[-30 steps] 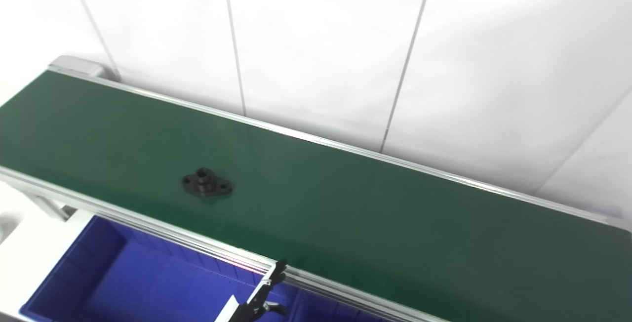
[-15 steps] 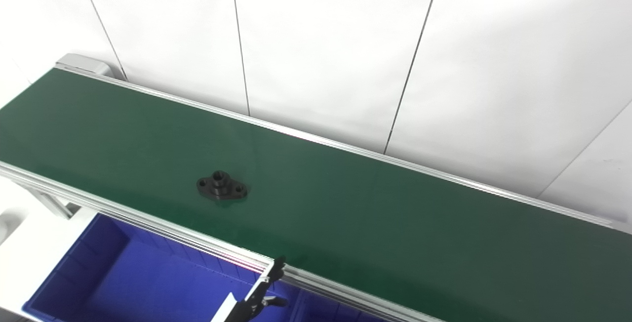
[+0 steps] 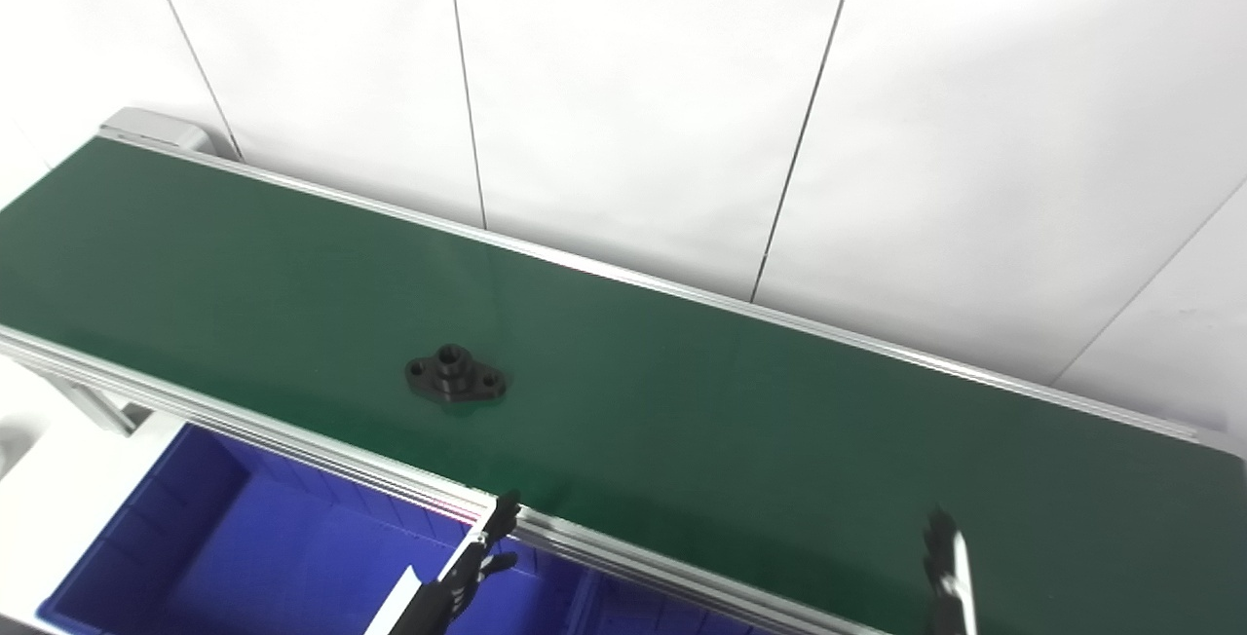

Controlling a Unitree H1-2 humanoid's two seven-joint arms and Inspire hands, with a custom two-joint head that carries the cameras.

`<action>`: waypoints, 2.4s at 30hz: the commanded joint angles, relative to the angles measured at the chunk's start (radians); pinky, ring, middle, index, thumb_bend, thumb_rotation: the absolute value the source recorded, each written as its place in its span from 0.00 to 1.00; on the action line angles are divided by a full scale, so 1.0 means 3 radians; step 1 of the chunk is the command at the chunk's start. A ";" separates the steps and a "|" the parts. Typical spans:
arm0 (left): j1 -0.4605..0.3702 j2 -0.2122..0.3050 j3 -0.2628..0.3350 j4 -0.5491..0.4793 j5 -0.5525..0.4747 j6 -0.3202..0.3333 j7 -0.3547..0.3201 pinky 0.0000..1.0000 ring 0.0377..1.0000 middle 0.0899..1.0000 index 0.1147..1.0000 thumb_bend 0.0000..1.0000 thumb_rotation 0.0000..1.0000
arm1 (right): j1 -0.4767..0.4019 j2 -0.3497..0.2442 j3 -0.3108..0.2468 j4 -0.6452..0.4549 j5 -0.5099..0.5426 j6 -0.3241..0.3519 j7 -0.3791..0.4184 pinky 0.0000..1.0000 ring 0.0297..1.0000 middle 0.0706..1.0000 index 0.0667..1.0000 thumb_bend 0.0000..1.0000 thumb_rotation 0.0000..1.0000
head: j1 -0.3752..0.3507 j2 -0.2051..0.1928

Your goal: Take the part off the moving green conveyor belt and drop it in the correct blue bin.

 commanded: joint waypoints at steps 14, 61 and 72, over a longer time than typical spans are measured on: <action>0.0071 -0.0006 0.0068 -0.0246 -0.0023 0.0159 -0.0056 0.90 0.97 1.00 1.00 0.76 0.92 | -0.1230 0.0147 0.0451 0.0158 -0.1168 0.1037 0.0117 0.79 0.93 0.97 0.99 0.84 0.71 | -0.0027 0.0057; 0.0149 -0.0160 0.0040 -0.0469 -0.0212 0.0590 -0.0161 0.92 0.96 0.99 1.00 0.80 0.96 | -0.2282 0.0027 0.1740 0.2181 -0.2818 0.1622 -0.0440 0.62 0.71 0.81 0.83 0.93 0.45 | 0.0052 0.0217; 0.0195 -0.0178 -0.0020 -0.0534 -0.0194 0.0633 -0.0160 0.92 0.95 0.98 1.00 0.80 0.96 | -0.2276 0.0042 0.1783 0.2183 -0.2666 0.1622 -0.0350 0.55 0.67 0.79 0.82 0.91 0.49 | 0.0114 0.0257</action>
